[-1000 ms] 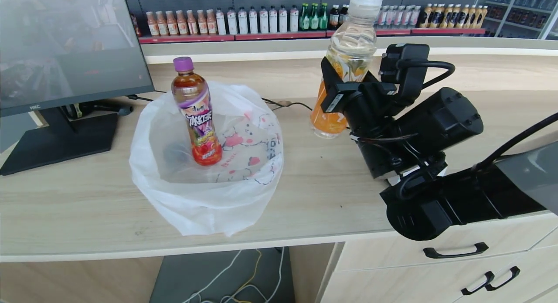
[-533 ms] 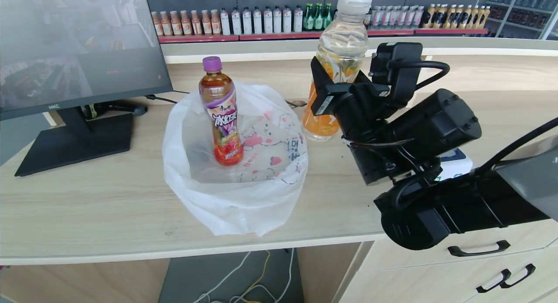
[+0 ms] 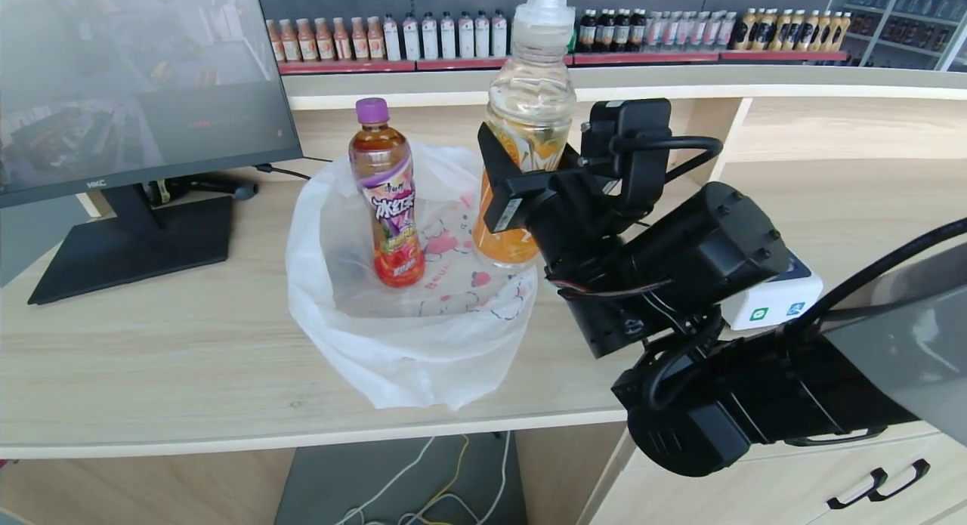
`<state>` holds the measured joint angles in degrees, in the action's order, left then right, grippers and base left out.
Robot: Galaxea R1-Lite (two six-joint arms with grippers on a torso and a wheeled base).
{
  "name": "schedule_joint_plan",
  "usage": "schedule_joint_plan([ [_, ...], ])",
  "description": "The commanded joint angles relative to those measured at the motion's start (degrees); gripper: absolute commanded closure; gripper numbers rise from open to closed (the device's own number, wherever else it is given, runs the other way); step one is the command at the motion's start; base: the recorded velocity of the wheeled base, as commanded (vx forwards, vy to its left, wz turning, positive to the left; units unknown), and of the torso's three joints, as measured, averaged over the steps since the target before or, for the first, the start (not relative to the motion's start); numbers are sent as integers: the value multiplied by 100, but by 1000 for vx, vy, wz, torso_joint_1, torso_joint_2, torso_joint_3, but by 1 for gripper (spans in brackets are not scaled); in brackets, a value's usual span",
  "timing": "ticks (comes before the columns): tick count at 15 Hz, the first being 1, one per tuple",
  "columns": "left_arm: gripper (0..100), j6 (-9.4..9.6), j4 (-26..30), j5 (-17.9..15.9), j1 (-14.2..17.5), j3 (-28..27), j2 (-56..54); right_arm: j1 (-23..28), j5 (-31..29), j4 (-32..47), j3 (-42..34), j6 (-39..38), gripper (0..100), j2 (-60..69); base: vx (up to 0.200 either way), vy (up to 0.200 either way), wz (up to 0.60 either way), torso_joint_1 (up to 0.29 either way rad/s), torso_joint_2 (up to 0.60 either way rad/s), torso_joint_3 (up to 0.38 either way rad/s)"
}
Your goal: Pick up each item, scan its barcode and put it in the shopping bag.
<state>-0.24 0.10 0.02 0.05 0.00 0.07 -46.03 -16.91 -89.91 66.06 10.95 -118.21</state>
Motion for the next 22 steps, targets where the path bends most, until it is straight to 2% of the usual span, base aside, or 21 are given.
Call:
schedule_joint_plan([
  [1,0,-2,-1,-2,4,0,1,-90,-14,-9,3,4,100,-185,0,0,0,0,0,0],
  [22,0,-2,-1,6,4,0,1,-187,232,-9,372,-436,100,-1283,0,0,0,0,0,0],
])
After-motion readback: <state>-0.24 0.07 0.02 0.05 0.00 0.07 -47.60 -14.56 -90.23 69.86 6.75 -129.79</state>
